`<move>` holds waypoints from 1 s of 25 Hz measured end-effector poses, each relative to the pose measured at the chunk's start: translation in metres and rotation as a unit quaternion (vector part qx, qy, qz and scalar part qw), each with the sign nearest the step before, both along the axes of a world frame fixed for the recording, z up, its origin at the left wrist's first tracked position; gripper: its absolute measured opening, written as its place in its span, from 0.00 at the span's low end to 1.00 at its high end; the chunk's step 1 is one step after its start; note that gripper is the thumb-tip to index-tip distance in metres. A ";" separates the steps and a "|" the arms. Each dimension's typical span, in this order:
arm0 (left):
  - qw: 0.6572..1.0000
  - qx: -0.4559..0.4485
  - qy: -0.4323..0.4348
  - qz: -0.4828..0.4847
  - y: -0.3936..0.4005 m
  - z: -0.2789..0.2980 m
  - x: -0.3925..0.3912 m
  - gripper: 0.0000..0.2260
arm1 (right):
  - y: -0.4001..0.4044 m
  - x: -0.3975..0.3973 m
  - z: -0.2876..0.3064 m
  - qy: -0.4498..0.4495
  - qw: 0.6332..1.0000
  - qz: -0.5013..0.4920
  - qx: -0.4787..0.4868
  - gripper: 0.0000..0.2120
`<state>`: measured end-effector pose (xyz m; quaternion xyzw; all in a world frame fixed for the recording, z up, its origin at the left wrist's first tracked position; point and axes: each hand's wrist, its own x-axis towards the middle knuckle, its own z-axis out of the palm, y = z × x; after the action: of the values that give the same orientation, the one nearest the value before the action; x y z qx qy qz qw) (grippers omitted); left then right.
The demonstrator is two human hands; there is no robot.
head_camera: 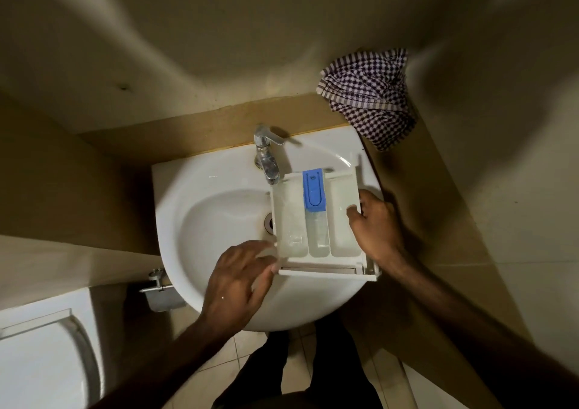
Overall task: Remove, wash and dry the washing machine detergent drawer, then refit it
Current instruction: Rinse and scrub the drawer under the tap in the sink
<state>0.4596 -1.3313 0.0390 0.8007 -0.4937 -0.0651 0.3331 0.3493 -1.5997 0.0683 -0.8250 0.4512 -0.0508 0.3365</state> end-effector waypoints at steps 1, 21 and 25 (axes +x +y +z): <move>0.997 0.013 0.045 0.063 0.001 -0.001 -0.002 0.13 | 0.005 -0.004 0.002 -0.011 0.999 -0.032 -0.003 0.09; 0.766 -0.046 0.586 0.260 -0.050 -0.029 0.025 0.23 | 0.086 0.004 0.028 -0.194 0.951 -0.194 0.146 0.35; 0.764 -0.024 0.572 0.299 -0.061 -0.035 0.024 0.13 | 0.089 0.004 0.041 -0.222 0.943 -0.216 0.121 0.32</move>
<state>0.4834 -1.3918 0.0037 0.7136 0.0511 -0.3965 0.5753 0.3535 -1.5110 0.1091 -0.6284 0.5357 -0.2488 0.5062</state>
